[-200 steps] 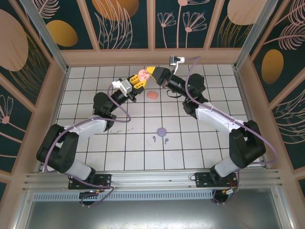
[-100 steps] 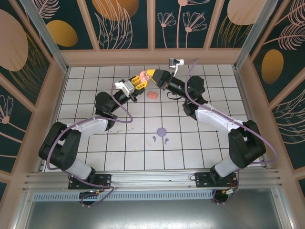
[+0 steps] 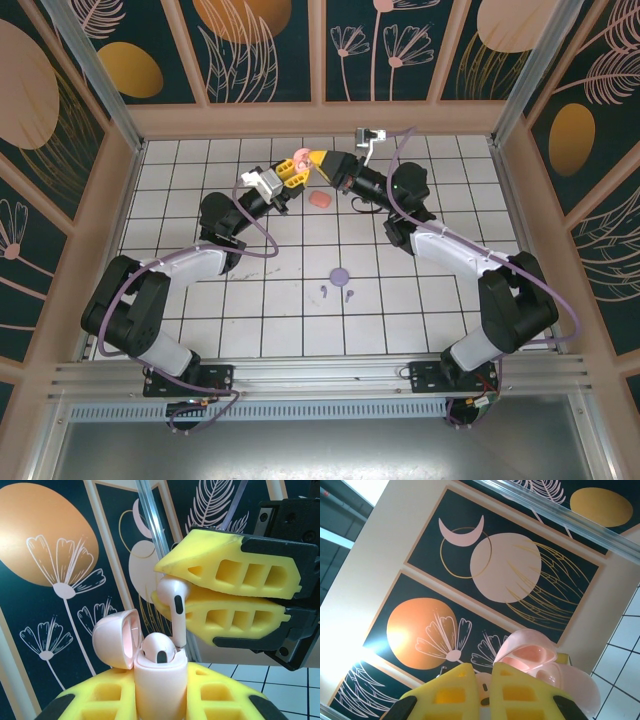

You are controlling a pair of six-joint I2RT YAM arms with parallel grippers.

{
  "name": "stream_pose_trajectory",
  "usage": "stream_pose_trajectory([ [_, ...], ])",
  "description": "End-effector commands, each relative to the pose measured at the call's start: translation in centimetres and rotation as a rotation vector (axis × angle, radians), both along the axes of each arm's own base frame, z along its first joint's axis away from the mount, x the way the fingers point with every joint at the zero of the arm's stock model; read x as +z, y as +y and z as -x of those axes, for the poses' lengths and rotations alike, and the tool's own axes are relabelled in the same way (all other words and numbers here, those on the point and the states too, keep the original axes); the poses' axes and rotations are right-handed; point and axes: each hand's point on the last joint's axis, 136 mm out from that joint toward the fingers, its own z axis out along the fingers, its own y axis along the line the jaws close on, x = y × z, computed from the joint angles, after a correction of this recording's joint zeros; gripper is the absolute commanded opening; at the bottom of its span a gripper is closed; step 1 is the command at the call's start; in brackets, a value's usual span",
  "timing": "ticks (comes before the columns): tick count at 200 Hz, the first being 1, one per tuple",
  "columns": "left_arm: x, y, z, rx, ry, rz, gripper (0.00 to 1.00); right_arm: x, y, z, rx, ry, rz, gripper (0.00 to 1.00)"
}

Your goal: Insert wireless bluetooth earbuds into charging case

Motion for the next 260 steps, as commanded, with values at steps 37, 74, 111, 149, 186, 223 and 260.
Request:
stream_pose_trajectory([
  [37, 2.4, 0.1, 1.3, -0.029, -0.07, 0.037, 0.0, 1.5, -0.8, 0.5, -0.021, -0.061, -0.029, 0.08],
  [74, 2.3, 0.0, 1.4, -0.04, -0.066, 0.037, 0.0, 1.3, -0.8, 0.2, -0.026, -0.054, -0.035, 0.08],
  [111, 2.3, 0.0, 1.6, -0.045, -0.066, 0.039, 0.0, 0.4, -2.0, -1.1, -0.072, -0.029, -0.031, 0.08],
  [149, 2.3, -0.1, 1.6, -0.049, -0.061, 0.039, 0.0, 0.2, -2.0, -1.3, -0.061, -0.022, -0.029, 0.08],
  [186, 1.8, -0.1, 1.2, -0.04, -0.054, 0.03, 0.0, 1.8, -1.7, -0.2, -0.031, -0.075, -0.052, 0.07],
  [223, 0.9, -0.3, 0.6, -0.018, -0.052, -0.004, 0.0, 4.7, -1.7, 1.6, -0.024, -0.171, -0.066, 0.07],
  [260, 1.1, -0.4, 0.6, -0.019, -0.06, -0.007, 0.0, 5.1, -0.7, 2.4, -0.006, -0.193, -0.048, 0.07],
])
